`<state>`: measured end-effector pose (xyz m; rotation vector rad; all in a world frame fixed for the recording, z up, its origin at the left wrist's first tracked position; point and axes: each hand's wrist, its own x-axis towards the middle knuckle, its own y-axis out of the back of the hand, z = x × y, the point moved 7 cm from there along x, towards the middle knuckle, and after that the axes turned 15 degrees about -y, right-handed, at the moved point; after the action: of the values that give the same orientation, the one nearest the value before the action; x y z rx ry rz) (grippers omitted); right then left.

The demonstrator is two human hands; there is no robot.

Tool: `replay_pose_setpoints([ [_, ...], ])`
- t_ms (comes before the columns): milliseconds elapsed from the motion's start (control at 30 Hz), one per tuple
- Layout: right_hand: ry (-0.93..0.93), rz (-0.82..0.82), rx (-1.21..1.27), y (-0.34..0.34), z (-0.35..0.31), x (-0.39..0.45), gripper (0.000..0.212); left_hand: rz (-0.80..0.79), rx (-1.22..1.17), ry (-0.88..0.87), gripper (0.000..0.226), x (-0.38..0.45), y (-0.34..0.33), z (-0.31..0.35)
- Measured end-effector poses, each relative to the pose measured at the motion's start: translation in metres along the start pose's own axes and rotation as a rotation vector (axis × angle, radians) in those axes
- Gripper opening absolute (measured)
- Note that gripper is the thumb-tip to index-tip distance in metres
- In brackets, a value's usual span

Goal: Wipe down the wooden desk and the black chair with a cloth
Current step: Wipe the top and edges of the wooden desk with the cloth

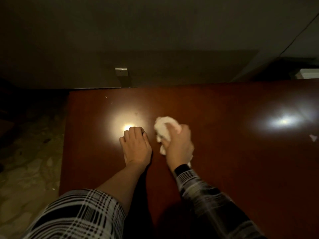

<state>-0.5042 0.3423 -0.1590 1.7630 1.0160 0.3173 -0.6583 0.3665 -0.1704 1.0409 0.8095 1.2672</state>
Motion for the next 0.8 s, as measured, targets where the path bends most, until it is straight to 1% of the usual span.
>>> replay_pose_setpoints([
  [67,0.305,-0.030,-0.121,-0.009,-0.022,-0.033,0.051,0.012,-0.034,0.004,0.020,-0.001,-0.001,-0.002],
  [100,0.402,-0.069,-0.151,-0.008,-0.025,-0.034,0.052,0.015,-0.056,0.010,0.015,-0.001,-0.002,-0.004],
  [133,0.416,-0.117,-0.165,-0.003,-0.022,-0.024,0.051,0.034,-0.082,0.014,0.011,-0.002,-0.001,-0.005],
  [167,0.365,-0.144,-0.160,0.004,-0.012,-0.007,0.049,0.058,-0.109,0.023,0.009,-0.002,0.000,-0.006],
  [200,0.277,-0.125,-0.139,0.013,-0.001,0.011,0.047,0.078,-0.131,0.039,0.010,-0.003,0.002,-0.006],
  [267,0.085,-0.008,-0.131,0.030,0.020,0.039,0.046,0.104,-0.170,0.077,0.016,-0.005,0.004,-0.007],
  [333,0.003,0.069,-0.209,0.030,0.022,0.039,0.046,0.168,-0.244,0.106,0.019,-0.007,0.010,-0.007],
  [400,0.009,0.068,-0.231,0.023,0.013,0.019,0.045,0.238,-0.352,0.159,0.018,-0.010,0.014,-0.011],
  [433,0.039,0.038,-0.235,0.016,0.008,0.005,0.046,0.263,-0.418,0.192,0.017,-0.011,0.013,-0.014],
  [467,0.092,-0.007,-0.247,0.009,0.005,-0.012,0.048,0.285,-0.487,0.229,0.017,-0.012,0.014,-0.017],
  [533,0.214,-0.154,-0.201,-0.011,0.002,-0.039,0.049,0.302,-0.585,0.295,0.016,-0.016,0.017,-0.018],
  [567,0.208,-0.251,-0.132,-0.016,0.005,-0.045,0.045,0.277,-0.577,0.309,0.016,-0.017,0.019,-0.017],
  [600,0.130,-0.348,-0.007,-0.015,0.010,-0.045,0.040,0.240,-0.522,0.305,0.016,-0.018,0.021,-0.014],
  [633,0.042,-0.396,0.141,-0.008,0.014,-0.040,0.036,0.196,-0.438,0.286,0.017,-0.018,0.022,-0.011],
  [667,-0.050,-0.368,0.278,0.006,0.021,-0.029,0.034,0.145,-0.344,0.259,0.019,-0.016,0.023,-0.005],
  [733,-0.184,-0.211,0.458,0.044,0.039,0.000,0.037,0.023,-0.203,0.188,0.023,-0.007,0.022,0.010],
  [800,-0.254,-0.096,0.490,0.073,0.057,0.027,0.041,-0.099,-0.129,0.098,0.026,0.005,0.018,0.029],
])
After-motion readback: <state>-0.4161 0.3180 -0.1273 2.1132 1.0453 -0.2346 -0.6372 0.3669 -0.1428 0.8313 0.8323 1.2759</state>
